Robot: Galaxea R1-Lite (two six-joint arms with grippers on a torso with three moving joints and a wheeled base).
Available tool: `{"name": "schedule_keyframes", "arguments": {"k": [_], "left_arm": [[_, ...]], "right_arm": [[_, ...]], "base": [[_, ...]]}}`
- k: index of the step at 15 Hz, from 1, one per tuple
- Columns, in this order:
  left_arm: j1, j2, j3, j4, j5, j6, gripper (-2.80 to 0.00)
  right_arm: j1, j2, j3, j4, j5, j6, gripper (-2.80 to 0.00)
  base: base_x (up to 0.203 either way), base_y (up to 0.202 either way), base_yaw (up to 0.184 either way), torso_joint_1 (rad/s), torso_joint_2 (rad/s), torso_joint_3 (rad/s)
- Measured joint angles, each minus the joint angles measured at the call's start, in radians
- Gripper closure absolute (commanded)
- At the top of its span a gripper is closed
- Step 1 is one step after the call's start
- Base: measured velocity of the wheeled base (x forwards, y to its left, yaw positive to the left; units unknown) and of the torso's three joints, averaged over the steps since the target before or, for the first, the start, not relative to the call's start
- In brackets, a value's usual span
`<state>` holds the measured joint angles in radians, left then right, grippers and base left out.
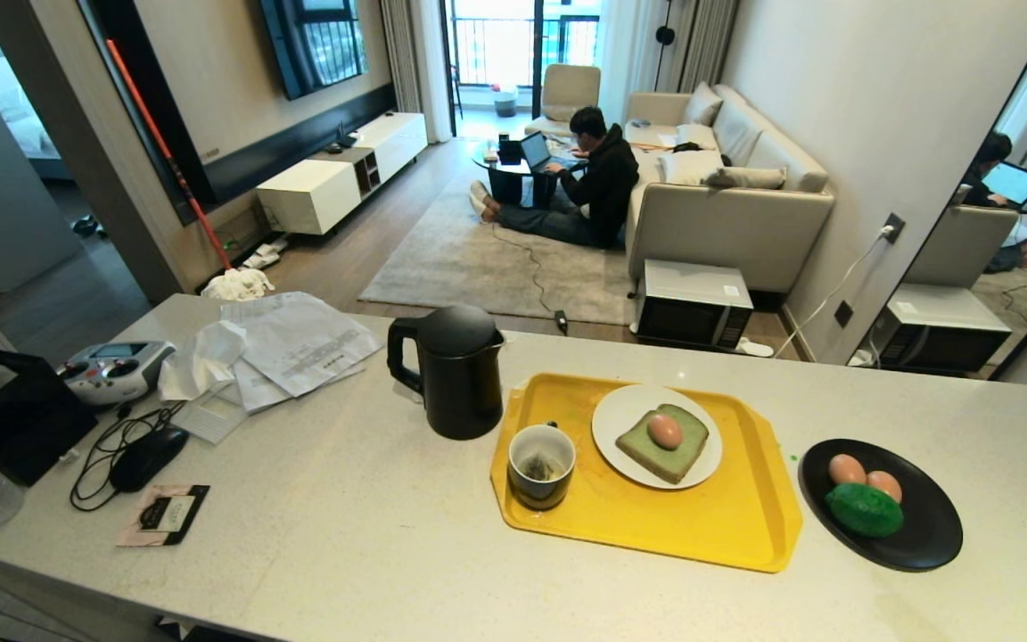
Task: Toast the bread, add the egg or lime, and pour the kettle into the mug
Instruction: Pick up the kettle
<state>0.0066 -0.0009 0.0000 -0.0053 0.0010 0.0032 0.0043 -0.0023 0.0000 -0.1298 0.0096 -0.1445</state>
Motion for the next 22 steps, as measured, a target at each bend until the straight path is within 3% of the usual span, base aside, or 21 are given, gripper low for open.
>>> {"name": "schedule_keyframes", "arguments": {"k": [4, 10, 22], "left_arm": [[0.000, 0.000, 0.000, 0.000, 0.000, -0.001, 0.00], [0.000, 0.000, 0.000, 0.000, 0.000, 0.000, 0.00], [0.000, 0.000, 0.000, 0.000, 0.000, 0.000, 0.00]], "right_arm": [[0.000, 0.000, 0.000, 0.132, 0.010, 0.028, 0.00], [0.000, 0.000, 0.000, 0.131, 0.012, 0.084, 0.00], [0.000, 0.001, 0.000, 0.131, 0.008, 0.090, 0.00]], "base": [[0.000, 0.000, 0.000, 0.000, 0.00, 0.000], [0.000, 0.000, 0.000, 0.000, 0.00, 0.000], [0.000, 0.000, 0.000, 0.000, 0.00, 0.000]]}}
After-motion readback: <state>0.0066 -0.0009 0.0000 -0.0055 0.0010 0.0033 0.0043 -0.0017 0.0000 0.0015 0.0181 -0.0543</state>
